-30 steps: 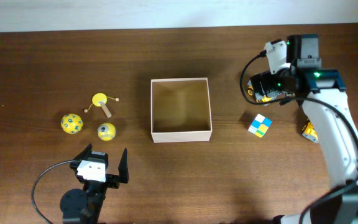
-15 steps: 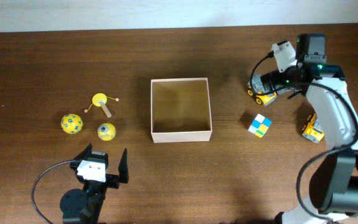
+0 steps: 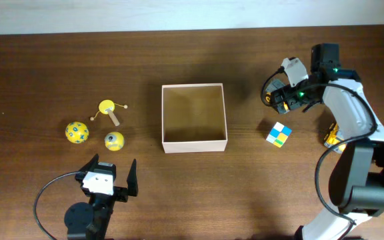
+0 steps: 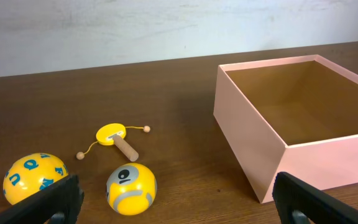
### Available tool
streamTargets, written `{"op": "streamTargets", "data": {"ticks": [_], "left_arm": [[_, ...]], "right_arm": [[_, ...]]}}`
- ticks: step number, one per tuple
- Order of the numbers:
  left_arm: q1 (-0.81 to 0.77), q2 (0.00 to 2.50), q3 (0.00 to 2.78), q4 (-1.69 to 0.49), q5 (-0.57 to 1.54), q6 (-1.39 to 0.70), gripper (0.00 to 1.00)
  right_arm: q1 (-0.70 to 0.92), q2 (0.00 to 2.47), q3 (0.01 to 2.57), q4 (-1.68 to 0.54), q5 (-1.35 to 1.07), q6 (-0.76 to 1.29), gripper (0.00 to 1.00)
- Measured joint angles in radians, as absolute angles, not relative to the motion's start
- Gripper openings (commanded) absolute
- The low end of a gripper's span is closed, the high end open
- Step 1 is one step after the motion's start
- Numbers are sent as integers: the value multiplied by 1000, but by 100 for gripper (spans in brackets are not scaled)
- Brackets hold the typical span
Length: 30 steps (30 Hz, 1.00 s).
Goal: Pack container
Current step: 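Move the right gripper over the grey-and-yellow toy truck near the box, then lower the right gripper and grasp the grey-and-yellow truck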
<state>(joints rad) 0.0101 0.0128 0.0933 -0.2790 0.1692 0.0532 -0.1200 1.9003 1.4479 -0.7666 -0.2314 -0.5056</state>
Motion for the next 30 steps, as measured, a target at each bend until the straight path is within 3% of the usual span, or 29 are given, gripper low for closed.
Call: {"op": "streamTargets", "data": {"ticks": [20,30], "left_arm": [[10,13,93,-279,169,53,99],[10,13,93,-279,169,53,99]], "right_arm": [[-120,1998,1448,-609,-261,-535,99],[-120,1998,1449,-430,-265,-611,99]]}}
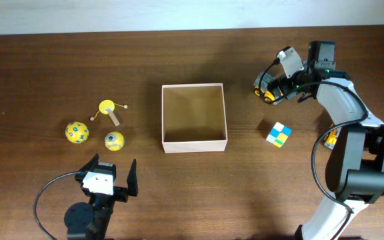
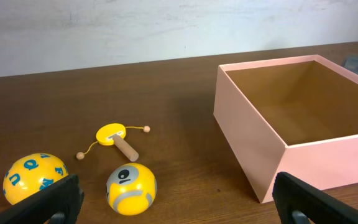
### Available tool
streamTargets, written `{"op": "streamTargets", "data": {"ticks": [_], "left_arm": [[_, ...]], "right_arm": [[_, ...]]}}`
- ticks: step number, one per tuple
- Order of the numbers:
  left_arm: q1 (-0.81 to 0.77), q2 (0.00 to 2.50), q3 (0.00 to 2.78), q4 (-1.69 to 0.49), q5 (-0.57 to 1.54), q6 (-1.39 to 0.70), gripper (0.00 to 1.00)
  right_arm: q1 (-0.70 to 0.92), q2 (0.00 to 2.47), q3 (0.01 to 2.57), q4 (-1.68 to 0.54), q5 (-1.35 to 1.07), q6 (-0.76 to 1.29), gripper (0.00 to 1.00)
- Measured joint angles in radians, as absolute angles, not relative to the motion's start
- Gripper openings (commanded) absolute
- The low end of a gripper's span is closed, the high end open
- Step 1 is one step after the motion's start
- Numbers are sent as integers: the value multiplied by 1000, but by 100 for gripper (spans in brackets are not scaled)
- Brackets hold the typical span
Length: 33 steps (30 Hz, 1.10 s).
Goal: Pack container
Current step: 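Lower the right gripper and grasp the grey-and-yellow truck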
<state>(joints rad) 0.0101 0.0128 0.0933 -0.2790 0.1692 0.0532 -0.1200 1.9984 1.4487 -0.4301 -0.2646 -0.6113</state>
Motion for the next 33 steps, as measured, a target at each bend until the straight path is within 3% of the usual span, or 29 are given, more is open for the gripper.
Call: {"op": "streamTargets", "data": {"ticks": [16,21,29,33], "left_arm": [[10,13,93,-279,169,53,99],[10,13,93,-279,169,53,99],[10,13,93,-279,169,53,99],[10,13,93,-279,169,53,99]], "right_arm": [[-112,2128,1451,-382,-377,-637,100],[-92,2131,1451,-369,-388,-636,80],[-76,2131,1451,-369,-395,-562,73],[-76,2131,1451,-369,-395,-494,62]]}}
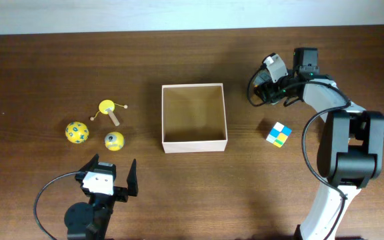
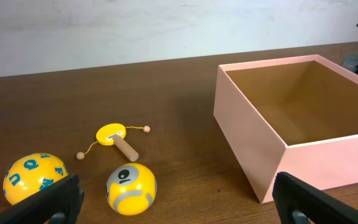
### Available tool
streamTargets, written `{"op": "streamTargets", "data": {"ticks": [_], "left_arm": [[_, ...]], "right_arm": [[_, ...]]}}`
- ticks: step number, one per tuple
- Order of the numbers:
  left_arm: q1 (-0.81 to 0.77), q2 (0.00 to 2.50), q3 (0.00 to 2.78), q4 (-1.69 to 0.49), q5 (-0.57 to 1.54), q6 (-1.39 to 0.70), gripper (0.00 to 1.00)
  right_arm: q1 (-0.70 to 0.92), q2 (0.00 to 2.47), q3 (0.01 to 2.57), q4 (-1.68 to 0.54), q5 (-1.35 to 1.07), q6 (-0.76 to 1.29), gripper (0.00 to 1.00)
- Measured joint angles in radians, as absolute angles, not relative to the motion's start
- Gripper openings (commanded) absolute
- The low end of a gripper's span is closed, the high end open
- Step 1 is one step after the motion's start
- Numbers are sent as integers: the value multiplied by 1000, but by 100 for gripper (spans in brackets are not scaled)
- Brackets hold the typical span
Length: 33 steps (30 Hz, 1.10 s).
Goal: Pack container
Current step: 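Lower the right gripper and grasp the grey-and-yellow truck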
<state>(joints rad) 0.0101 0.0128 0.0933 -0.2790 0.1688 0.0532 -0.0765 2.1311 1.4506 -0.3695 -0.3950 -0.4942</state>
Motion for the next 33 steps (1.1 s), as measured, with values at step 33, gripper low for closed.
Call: {"op": "streamTargets", "data": {"ticks": [33], "left_arm": [[10,13,93,-279,169,53,99]], "right_arm": [[-64,2121,1491,-488,-297,-133,50]]}}
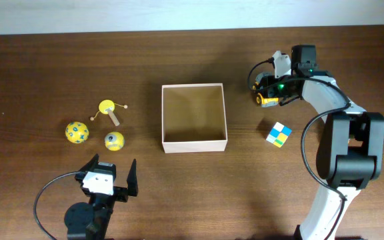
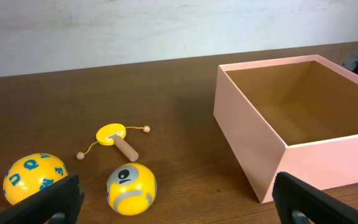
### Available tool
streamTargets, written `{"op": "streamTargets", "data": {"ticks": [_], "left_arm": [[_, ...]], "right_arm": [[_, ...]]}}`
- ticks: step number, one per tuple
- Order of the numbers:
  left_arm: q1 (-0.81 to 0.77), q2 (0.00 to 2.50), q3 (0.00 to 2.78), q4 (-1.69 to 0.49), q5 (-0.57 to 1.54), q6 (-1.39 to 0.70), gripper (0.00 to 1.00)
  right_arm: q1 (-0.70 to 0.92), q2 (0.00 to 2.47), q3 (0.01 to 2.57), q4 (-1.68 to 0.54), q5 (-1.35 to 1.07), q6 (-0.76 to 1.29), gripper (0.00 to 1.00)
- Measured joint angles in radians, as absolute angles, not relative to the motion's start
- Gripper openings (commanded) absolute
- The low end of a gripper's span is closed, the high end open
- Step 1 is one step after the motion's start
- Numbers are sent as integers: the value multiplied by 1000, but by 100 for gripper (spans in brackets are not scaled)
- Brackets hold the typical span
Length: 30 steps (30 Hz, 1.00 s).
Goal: Pack container
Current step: 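Lower the right gripper and grasp the grey-and-yellow truck, then lift the truck and carry it left over the pink box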
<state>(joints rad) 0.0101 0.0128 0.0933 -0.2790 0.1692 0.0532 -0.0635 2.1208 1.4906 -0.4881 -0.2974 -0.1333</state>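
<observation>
The open pink box (image 1: 194, 143) stands mid-table and is empty. Left of it lie a yellow ball with blue marks (image 1: 76, 131), a yellow and grey ball (image 1: 114, 141) and a yellow rattle drum with a wooden handle (image 1: 107, 108). A multicoloured cube (image 1: 278, 134) lies right of the box. My right gripper (image 1: 266, 97) hovers right of the box's far corner, shut on a small orange and black toy (image 1: 265, 101). My left gripper (image 1: 115, 179) is open near the front edge, its fingers (image 2: 316, 199) wide apart, empty, with the grey ball (image 2: 131, 188) just ahead of it.
The right arm (image 1: 332, 100) arcs over the table's right side above the cube. The box's near wall (image 2: 309, 162) rises in front of the left gripper's right finger. Bare brown table lies between the toys and the box.
My right gripper has shifted slightly nearer and to the right beside the box's far right corner, and the orange toy in it now shows. The left arm and the loose toys are unchanged.
My right gripper held the small orange toy right of the box, just behind the cube. It then stood further left and further back, closer to the box's far right corner, and now hangs there. The left gripper stayed open and still throughout.
</observation>
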Motion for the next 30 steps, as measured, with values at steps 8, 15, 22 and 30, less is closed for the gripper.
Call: {"op": "streamTargets", "data": {"ticks": [8,15,22,30], "left_arm": [[10,13,93,-279,169,53,99],[10,13,93,-279,169,53,99],[10,13,93,-279,169,53,99],[10,13,93,-279,169,53,99]], "right_arm": [[-64,2120,1522,-572,-183,-210,47],[-65,2115,1551,-632,-115,-244,44],[-65,2119,1594,-724,-73,-249,44],[-63,2134,1723,-865,-64,-251,43]]}}
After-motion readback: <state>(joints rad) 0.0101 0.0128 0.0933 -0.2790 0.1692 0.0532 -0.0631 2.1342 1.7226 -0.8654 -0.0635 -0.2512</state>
